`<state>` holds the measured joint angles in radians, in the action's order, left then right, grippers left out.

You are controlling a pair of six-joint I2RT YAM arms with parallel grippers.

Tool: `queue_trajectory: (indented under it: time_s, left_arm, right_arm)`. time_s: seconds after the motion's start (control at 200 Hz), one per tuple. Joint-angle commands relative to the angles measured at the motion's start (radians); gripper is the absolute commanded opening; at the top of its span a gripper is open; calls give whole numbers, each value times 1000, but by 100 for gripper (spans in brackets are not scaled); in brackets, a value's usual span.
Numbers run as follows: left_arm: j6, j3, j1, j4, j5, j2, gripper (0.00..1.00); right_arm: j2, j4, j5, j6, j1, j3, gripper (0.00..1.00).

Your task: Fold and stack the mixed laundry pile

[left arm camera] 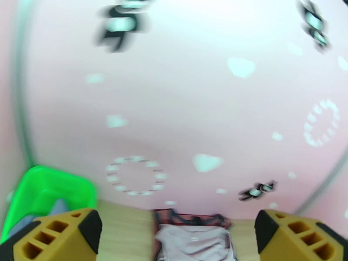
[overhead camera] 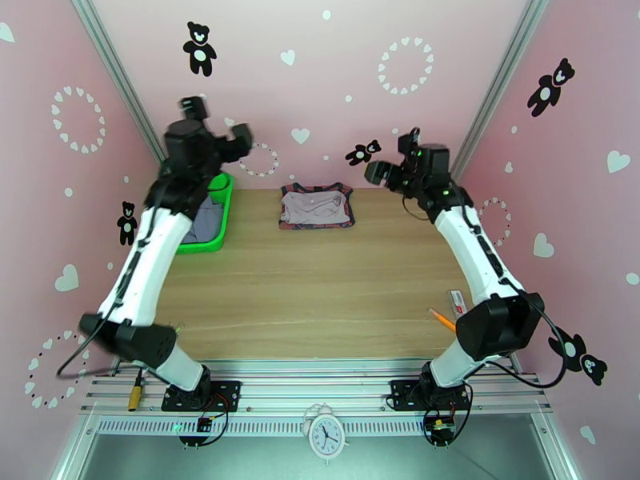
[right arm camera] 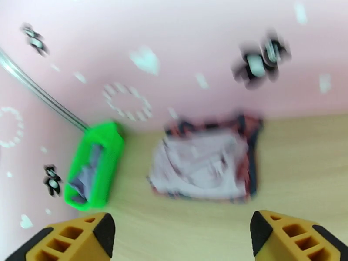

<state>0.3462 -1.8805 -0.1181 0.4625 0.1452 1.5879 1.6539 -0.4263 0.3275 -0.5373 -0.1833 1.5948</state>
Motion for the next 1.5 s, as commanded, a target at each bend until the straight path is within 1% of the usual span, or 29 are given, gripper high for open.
queue_trajectory:
  time_s: [0.0, 0.045, 0.095, 0.15, 0.24, 0.325, 0.46, 0.536, 0.706, 0.751, 0.791, 0.821, 0.846, 0.871, 0.931, 0.956, 0.961, 1.091, 1.286, 1.381, 1.492]
  left_arm:
    - [128, 115, 135, 147, -57, 103, 98]
    - [138, 139, 181, 145, -87, 124, 98]
    - [136, 149, 218, 152, -89, 156, 98]
    - [123, 146, 249, 163, -63, 200, 98]
    - [96, 115, 274, 196, -5, 284, 98]
    - [63, 68, 279, 219, 40, 377, 98]
    - [36, -22, 279, 239, 17, 541, 98]
    - [39, -62, 279, 248, 24, 621, 98]
    - [52, -109, 279, 250, 24, 732, 98]
    - [53, -110, 279, 245, 14, 743, 93]
    - [55, -105, 279, 239, 4, 747, 88]
    - [56, -100, 279, 231, -4, 745, 81]
    - [57, -95, 279, 225, -14, 742, 72]
    - [56, -90, 279, 220, -19, 737, 57]
    - [54, -90, 279, 220, -28, 722, 15]
    - [52, -92, 279, 224, -28, 715, 1]
    - [52, -92, 279, 225, -28, 713, 0]
    - [37, -89, 279, 235, -6, 632, 0]
    - [5, -112, 279, 262, -6, 386, 0]
    - [-7, -186, 279, 327, -20, 274, 0]
    - [-12, -309, 279, 432, -60, 192, 0]
  right_arm:
    - [-15, -96, -93, 40, -74, -111, 99]
    - [-36, -98, -113, 58, -98, -149, 99]
    - [-53, -100, -129, 71, -121, -186, 99]
    - [-63, -100, -134, 83, -144, -223, 99]
    - [-63, -98, -144, 96, -174, -266, 99]
    - [-47, -90, -145, 97, -197, -296, 99]
    - [5, -78, -147, 88, -222, -323, 99]
    - [39, -78, -147, 86, -231, -325, 99]
    - [97, -78, -146, 85, -240, -325, 99]
    - [108, -78, -145, 83, -240, -323, 99]
    - [116, -80, -144, 82, -240, -320, 99]
    - [120, -80, -141, 82, -241, -317, 99]
    - [124, -81, -139, 80, -240, -314, 99]
    - [126, -81, -138, 79, -242, -313, 98]
    - [127, -85, -136, 77, -242, -309, 98]
    - [124, -86, -136, 75, -244, -307, 98]
    - [123, -87, -137, 76, -245, -307, 98]
    - [92, -97, -145, 76, -252, -309, 97]
    - [5, -96, -155, 68, -254, -351, 96]
    - [-50, -80, -150, 60, -254, -382, 94]
    - [-110, -71, -150, 49, -254, -415, 93]
